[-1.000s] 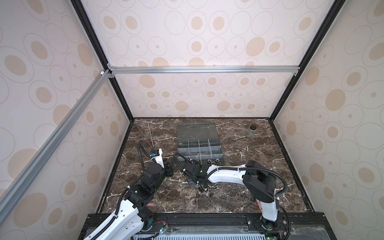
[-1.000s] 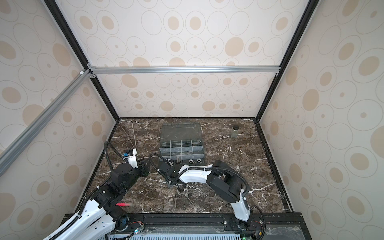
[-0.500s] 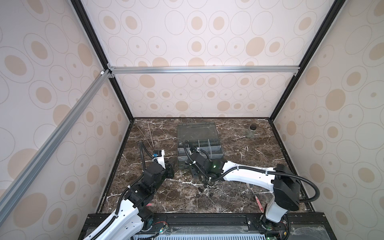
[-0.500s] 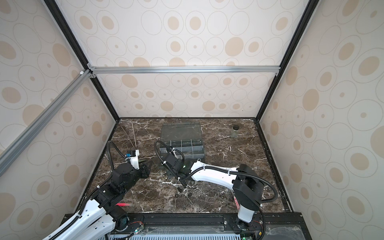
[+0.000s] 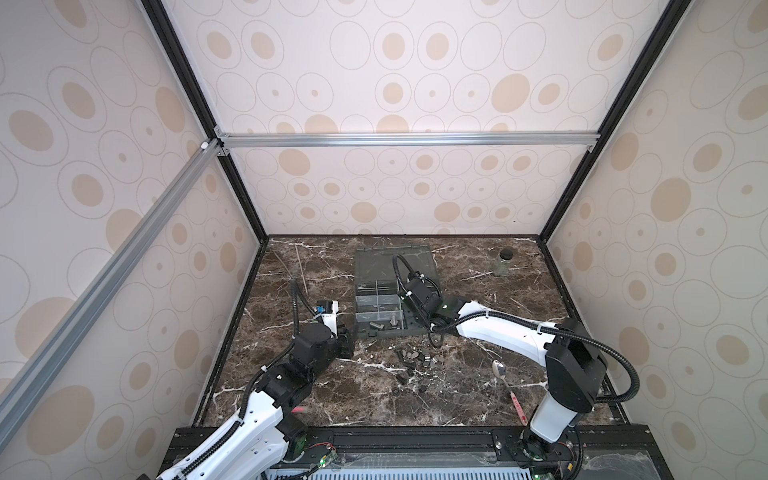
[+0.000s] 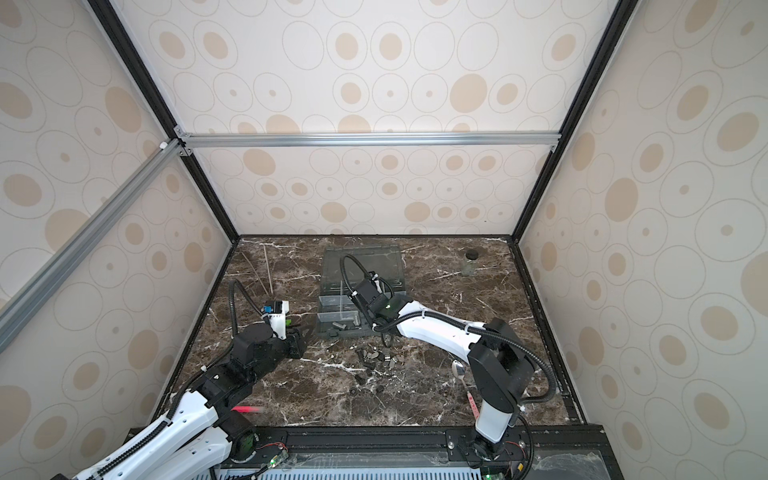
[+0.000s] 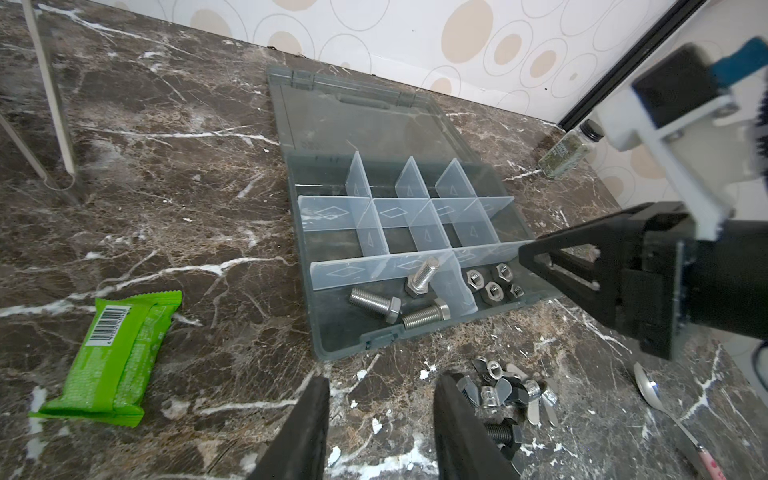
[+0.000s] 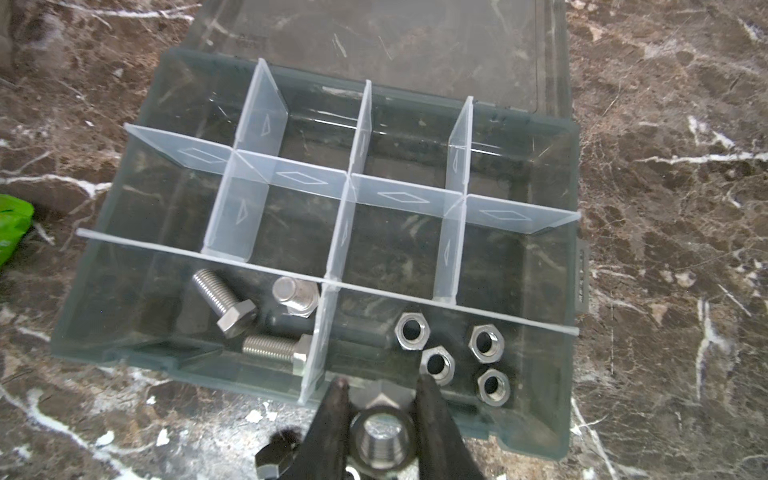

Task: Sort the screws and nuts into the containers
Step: 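Lift the nut over the nearest compartment and open the right gripper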

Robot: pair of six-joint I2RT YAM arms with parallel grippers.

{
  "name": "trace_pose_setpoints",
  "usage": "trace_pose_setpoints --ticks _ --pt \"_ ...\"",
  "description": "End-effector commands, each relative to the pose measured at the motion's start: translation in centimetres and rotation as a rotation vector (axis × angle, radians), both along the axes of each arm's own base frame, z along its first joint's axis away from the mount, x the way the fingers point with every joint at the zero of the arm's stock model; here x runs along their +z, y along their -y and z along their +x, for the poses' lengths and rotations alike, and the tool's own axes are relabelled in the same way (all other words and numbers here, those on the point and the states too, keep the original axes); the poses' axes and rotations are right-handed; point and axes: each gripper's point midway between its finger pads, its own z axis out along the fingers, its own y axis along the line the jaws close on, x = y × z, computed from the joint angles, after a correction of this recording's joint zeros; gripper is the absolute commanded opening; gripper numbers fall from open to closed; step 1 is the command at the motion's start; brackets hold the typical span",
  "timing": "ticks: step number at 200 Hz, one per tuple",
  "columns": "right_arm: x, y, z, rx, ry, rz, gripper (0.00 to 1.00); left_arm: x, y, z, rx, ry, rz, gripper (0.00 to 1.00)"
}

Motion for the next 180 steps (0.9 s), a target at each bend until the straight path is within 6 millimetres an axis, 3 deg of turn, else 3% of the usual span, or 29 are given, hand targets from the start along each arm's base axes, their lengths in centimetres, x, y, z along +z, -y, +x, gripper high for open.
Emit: trace_pose_setpoints --ticks 1,24,66,98,135,180 --pt "-0.6 -0.2 0.9 0.006 -0.028 0.022 0.23 0.7 0.9 0.2 -0.052 0.036 -0.020 0.42" --pt "-1.5 0.3 1.6 -0.009 -0.069 0.009 0.23 -0.2 1.8 0.3 -0.084 0.008 -0.027 0.42" --pt "-2.9 -0.6 1.8 0.023 -0.100 0.015 0.26 -2.0 2.2 0.6 -0.090 -0.046 -0.014 0.41" --pt "-3.8 -0.6 1.4 0.011 -0.127 0.026 0.37 -2.5 2.6 0.6 -0.110 -0.055 -0.012 0.41" --pt "-2.9 0.1 1.1 0.002 -0.108 0.023 0.45 -3.3 3.2 0.4 -0.142 -0.071 -0.022 0.40" --pt "-1.0 1.1 0.8 -0.031 -0.069 0.046 0.46 -3.8 4.2 0.4 -0.198 -0.086 -0.015 0.39"
